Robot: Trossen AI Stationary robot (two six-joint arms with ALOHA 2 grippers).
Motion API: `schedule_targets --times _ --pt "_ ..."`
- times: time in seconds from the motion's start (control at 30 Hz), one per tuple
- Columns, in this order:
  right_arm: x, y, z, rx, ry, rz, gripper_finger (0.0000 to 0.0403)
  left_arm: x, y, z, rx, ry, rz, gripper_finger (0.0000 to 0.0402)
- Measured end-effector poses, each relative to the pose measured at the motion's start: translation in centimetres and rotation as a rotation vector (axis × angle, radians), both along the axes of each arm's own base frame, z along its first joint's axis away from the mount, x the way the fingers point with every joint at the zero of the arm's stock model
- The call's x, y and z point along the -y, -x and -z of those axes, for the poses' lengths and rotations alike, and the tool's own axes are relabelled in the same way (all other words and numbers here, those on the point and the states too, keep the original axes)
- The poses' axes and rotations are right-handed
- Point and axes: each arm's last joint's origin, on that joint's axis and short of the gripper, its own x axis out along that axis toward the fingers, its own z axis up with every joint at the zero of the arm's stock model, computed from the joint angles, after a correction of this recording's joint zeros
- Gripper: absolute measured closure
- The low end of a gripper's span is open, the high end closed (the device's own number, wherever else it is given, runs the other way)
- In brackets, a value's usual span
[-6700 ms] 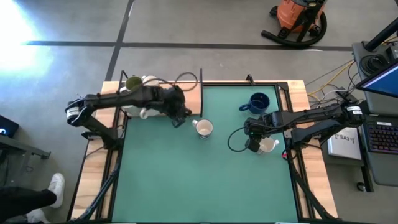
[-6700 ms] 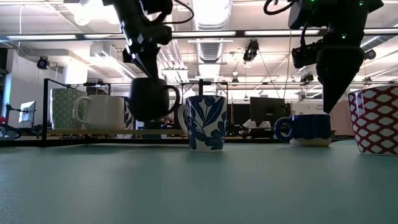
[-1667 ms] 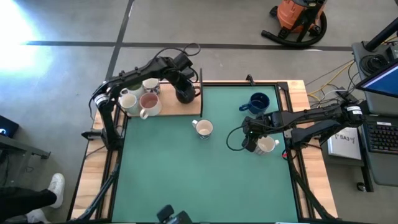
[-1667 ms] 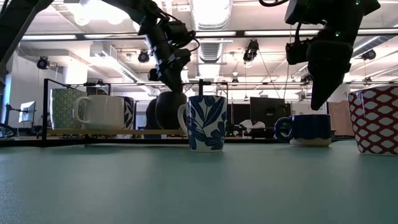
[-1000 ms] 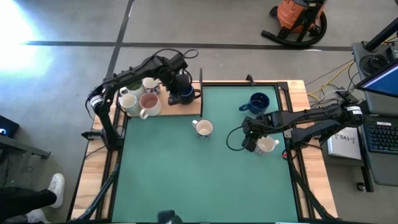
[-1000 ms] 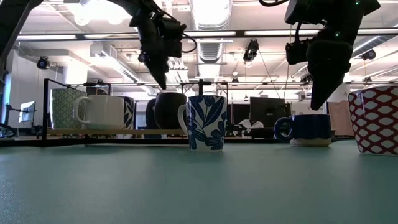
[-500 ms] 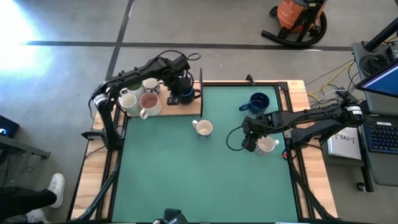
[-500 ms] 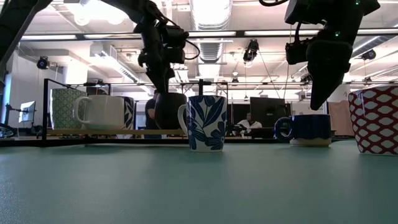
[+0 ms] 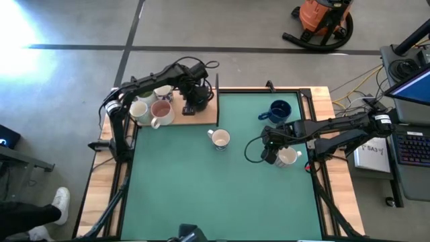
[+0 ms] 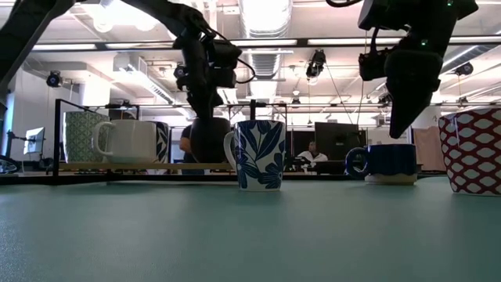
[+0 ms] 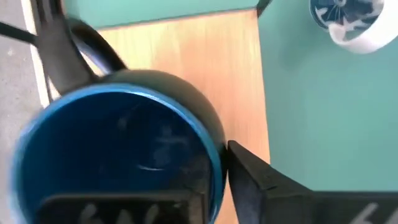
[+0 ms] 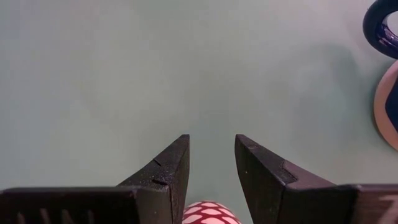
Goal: Place coffee mugs
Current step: Put the black-blue mug on the shelf
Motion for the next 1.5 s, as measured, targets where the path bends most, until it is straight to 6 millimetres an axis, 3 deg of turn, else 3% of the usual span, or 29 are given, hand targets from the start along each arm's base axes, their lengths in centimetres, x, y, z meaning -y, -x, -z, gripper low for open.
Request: schedule_targets --times 0.13,1.0,1.5 --pt "0.0 -0.1 0.0 0.007 0.000 0.000 0.0284 -0.2 -0.2 0.1 0.009 -0.018 -0.002 0.0394" --pt "0.0 -0.1 0.0 0.011 0.000 0.000 0.0284 -0.8 -1.1 -0.2 0.097 -0.105 0.077 0.0382" --pt "0.0 -0.2 -0.1 0.018 0.000 0.000 0.0284 -3.4 -4.0 -0.3 -0.017 0.030 0.055 0.0383"
